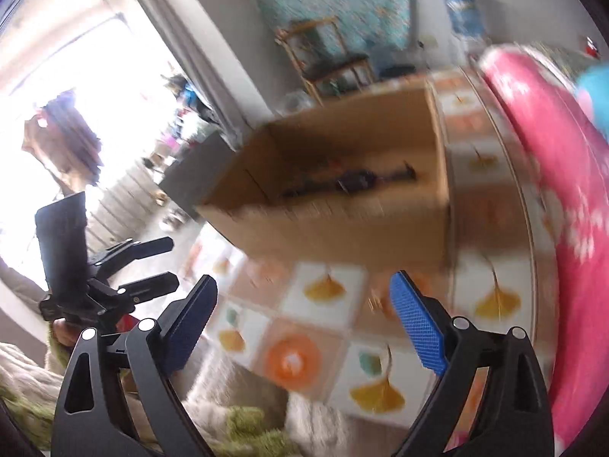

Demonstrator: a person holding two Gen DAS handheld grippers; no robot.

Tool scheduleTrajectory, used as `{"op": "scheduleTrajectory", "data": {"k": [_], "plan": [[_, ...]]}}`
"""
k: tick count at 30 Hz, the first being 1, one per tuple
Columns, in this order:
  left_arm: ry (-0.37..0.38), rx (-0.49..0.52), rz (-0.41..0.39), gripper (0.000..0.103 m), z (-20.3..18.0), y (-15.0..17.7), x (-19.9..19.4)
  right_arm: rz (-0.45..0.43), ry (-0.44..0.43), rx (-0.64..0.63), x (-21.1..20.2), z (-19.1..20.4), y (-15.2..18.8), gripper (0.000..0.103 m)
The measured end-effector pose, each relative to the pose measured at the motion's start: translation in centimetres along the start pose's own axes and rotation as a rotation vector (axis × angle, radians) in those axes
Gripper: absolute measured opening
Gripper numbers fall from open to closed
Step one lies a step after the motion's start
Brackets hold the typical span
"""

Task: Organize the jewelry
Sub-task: 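Move the open right gripper to the pink bead bracelet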

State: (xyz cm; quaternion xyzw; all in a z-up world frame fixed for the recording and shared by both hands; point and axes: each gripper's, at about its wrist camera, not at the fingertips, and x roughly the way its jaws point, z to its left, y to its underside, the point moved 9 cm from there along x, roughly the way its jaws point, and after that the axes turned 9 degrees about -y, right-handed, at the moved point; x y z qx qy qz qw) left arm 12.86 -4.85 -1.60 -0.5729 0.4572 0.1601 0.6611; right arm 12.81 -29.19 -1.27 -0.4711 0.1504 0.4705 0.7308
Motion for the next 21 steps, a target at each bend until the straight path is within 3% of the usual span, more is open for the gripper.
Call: {"op": "scheduleTrajectory", "data": {"k": [1, 3, 7, 9, 15, 18, 21], "plan": [[-0.021, -0.030, 0.064, 0.095, 0.1, 1.5, 2.1, 0.027, 0.067, 0.026, 0.7, -1.4, 1.5, 0.090], [-0.046, -0.065, 0.120, 0.095, 0.5, 3.1, 4.6, 0.068, 0.166, 0.064, 1.6, -3.4, 3.2, 0.090], [-0.128, -0.135, 0.139, 0.095, 1.8, 3.9, 8.3, 0.122, 0.337, 0.059, 2.7, -6.0, 5.1, 0.090], [-0.184, -0.150, 0.138, 0.095, 2.5, 4.2, 9.4, 0.137, 0.360, 0.042, 3.4, -6.3, 5.5, 0.090], [-0.309, -0.064, 0.090, 0.095, 1.9, 4.3, 10.2, 0.160, 0.397, 0.018, 4.4, -7.4, 6.0, 0.092], [-0.316, -0.081, 0.069, 0.095, 1.8, 4.3, 10.2, 0.174, 0.450, -0.033, 4.6, -7.8, 6.0, 0.094], [-0.324, -0.091, 0.080, 0.095, 1.9, 4.3, 10.3, 0.174, 0.432, -0.047, 4.4, -7.7, 6.1, 0.096]]}}
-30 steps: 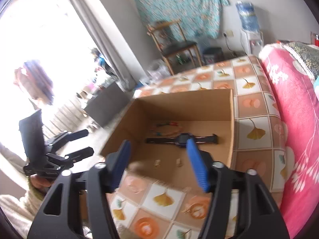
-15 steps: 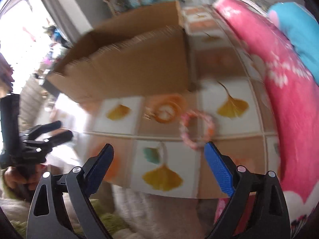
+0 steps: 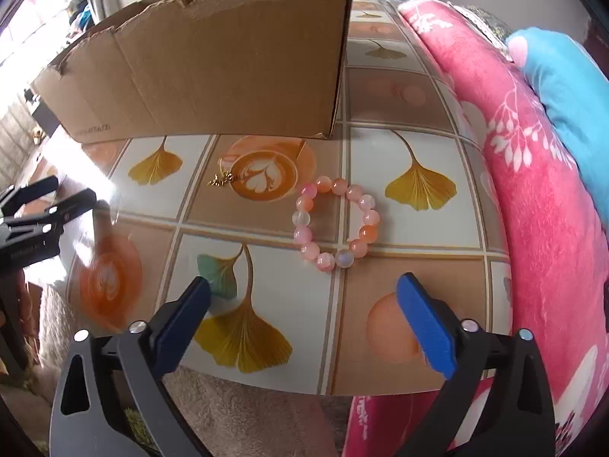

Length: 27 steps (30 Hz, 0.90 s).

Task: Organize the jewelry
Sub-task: 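Move the open right gripper to the pink bead bracelet, then close the right gripper on the pink bead bracelet and lift it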

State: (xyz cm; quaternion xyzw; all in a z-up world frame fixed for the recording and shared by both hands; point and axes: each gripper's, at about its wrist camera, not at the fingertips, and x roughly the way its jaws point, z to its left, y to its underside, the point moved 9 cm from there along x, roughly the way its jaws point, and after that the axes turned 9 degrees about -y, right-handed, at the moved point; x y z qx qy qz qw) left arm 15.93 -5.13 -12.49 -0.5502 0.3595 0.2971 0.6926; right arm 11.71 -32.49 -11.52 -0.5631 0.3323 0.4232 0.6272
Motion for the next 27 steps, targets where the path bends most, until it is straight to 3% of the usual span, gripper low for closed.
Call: {"op": "scheduleTrajectory", "data": {"k": [4, 6, 10, 17, 27], "plan": [[-0.002, 0.001, 0.009, 0.095, 0.1, 0.3, 0.0, -0.053, -0.157, 0.075, -1.4, -0.4, -0.4, 0.096], [-0.001, 0.002, 0.007, 0.096, 0.1, 0.5, -0.1, -0.090, -0.190, 0.099, -2.1, -1.0, -1.4, 0.096], [0.004, 0.012, 0.000, 0.096, 0.3, 0.0, -0.2, -0.138, -0.156, 0.076, -2.9, -1.7, -3.5, 0.091], [0.012, 0.026, 0.004, 0.096, 0.4, -0.3, 0.0, -0.126, -0.156, 0.050, -2.6, -0.2, -3.8, 0.066], [0.014, 0.030, 0.038, 0.096, 0.6, -0.5, 0.6, -0.034, -0.123, 0.034, 0.0, 0.4, -3.8, 0.038]]}}
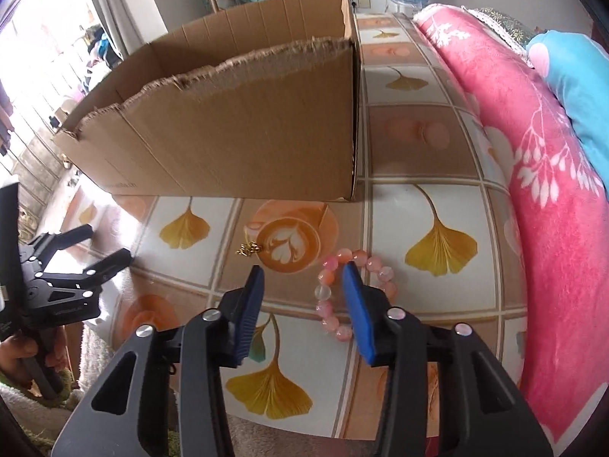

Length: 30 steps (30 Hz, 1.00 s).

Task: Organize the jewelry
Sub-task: 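Close the right gripper on the pink bead bracelet and lift it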

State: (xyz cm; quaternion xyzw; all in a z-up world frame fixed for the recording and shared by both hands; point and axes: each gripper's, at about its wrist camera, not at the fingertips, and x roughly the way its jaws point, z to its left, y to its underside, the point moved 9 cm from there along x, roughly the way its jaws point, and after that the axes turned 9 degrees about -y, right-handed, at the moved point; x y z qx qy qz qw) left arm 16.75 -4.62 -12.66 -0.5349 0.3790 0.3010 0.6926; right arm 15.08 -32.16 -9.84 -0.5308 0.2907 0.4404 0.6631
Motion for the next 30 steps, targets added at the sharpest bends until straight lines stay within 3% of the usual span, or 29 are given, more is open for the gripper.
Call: {"op": "scheduleTrajectory", "data": {"k": [15, 30], "plan": [[0.000, 0.000, 0.013, 0.096, 0.0, -0.1, 0.3, 0.048, 0.080, -0.058, 1.1, 0.4, 0.3, 0.026], [0.000, 0.000, 0.013, 0.096, 0.1, -0.2, 0.4, 0.053, 0.055, -0.061, 1.1, 0.9, 0.2, 0.020]]}}
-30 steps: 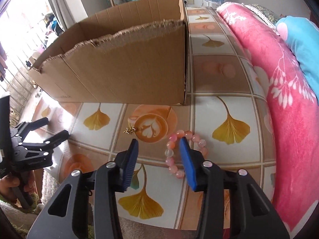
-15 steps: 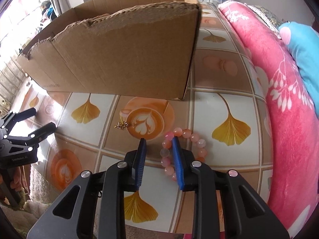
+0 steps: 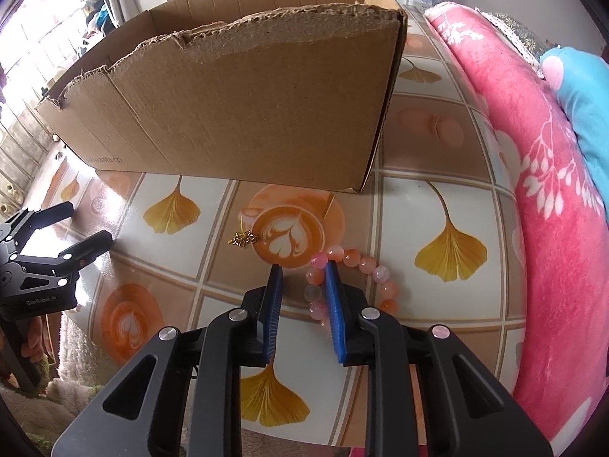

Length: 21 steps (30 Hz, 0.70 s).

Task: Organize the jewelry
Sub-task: 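Close the right gripper on the pink bead bracelet and lift it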

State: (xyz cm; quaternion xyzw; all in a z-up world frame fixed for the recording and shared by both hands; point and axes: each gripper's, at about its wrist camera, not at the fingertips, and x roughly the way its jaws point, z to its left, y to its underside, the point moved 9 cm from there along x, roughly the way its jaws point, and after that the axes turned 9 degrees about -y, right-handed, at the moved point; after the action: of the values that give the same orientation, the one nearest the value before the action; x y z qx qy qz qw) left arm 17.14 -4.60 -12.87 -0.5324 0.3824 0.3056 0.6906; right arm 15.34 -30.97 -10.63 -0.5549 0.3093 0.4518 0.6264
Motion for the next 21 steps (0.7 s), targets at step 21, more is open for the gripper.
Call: {"op": "scheduleTrajectory", "data": {"k": [21], "plan": [[0.051, 0.084, -0.202, 0.095, -2.9, 0.1, -4.2, -0.018, -0.092, 0.021, 0.0, -0.7, 0.2, 0.010]]}}
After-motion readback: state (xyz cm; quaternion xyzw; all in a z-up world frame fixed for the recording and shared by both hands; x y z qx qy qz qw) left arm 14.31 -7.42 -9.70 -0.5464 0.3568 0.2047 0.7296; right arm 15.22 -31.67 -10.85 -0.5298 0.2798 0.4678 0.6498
